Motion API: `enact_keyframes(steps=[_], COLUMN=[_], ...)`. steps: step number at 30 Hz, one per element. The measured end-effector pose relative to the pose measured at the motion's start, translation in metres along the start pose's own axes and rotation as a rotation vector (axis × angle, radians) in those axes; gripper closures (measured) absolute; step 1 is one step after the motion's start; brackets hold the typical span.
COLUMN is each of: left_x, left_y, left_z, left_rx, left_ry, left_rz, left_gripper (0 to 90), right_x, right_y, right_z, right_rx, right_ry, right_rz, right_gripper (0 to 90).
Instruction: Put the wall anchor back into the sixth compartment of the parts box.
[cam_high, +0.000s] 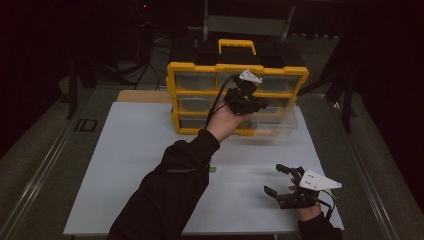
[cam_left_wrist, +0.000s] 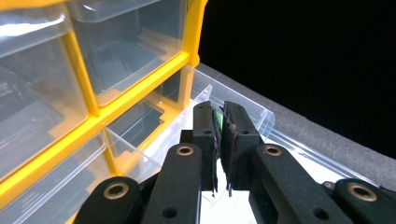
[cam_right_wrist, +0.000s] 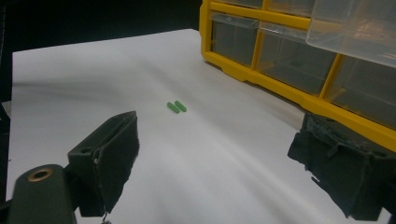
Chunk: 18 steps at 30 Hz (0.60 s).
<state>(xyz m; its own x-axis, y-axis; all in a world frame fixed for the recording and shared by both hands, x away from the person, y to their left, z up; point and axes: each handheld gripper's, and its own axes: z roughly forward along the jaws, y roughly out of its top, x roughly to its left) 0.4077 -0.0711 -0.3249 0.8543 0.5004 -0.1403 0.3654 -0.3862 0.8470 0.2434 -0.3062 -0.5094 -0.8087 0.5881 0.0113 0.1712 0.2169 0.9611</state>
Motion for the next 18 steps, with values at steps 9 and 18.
enact_keyframes(steps=[9,18], left_x=[-0.005,-0.011], left_y=[0.004,0.007], left_z=[0.018,0.032], left_rx=[0.034,0.066], left_ry=[0.014,0.014], left_rz=[-0.027,-0.022], left_gripper=[83.5,83.4], right_x=[0.000,-0.001], right_y=[0.000,0.000], right_z=[0.000,0.000], right_rx=[-0.001,0.000], right_ry=[0.002,0.003], right_rz=[0.002,0.000], right_gripper=[12.6,12.6])
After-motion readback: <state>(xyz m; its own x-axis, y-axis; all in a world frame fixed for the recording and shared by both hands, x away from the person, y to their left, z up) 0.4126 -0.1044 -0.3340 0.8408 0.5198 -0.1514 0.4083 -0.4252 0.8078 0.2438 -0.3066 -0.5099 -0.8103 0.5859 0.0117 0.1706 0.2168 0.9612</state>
